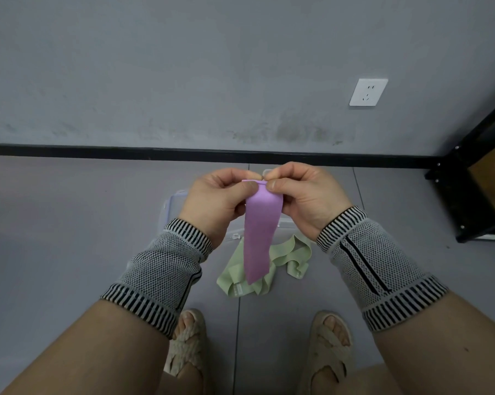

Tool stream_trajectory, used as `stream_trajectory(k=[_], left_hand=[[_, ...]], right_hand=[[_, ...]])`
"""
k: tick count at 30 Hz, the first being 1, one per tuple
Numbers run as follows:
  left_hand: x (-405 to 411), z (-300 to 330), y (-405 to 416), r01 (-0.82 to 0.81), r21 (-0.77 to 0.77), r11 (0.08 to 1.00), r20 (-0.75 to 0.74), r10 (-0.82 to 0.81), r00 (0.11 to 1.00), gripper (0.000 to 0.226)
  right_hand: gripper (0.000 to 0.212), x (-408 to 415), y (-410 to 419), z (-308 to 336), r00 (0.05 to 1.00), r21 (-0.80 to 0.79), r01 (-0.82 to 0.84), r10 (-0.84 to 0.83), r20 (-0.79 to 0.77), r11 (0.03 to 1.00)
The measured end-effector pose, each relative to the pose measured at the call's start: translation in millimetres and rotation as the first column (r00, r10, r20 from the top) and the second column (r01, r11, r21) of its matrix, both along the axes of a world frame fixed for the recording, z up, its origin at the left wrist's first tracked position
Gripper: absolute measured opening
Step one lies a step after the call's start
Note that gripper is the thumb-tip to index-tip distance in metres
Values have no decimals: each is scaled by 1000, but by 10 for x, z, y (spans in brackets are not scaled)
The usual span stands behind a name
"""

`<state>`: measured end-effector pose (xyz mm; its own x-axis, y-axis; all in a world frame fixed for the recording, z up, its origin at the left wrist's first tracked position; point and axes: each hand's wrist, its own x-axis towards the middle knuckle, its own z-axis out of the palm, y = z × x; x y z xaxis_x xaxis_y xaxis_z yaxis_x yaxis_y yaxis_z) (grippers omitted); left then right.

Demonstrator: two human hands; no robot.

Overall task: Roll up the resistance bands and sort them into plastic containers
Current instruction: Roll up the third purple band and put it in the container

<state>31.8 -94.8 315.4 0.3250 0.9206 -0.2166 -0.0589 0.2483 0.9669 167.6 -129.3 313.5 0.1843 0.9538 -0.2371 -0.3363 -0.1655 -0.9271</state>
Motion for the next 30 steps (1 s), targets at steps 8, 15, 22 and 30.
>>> stream_trajectory(k=[8,15,22,30], left_hand=[[31,-6,-17,-13,31,999,-20,14,1000,8],[43,-10,-15,-32,96,995,-94,41,995,9],[11,-13,21,-39,83,996,-70,45,997,16],[2,-31,22,-17,131,991,-64,26,998,18]], right_hand=[[28,-32,-1,-23,931,76,100,-120,346,992],[20,-42,-25,-6,912,93,95,-124,392,991],[11,-27,-45,-19,943,92,57,-84,322,994],[16,-49,-43,-15,881,147,23,-90,464,989]])
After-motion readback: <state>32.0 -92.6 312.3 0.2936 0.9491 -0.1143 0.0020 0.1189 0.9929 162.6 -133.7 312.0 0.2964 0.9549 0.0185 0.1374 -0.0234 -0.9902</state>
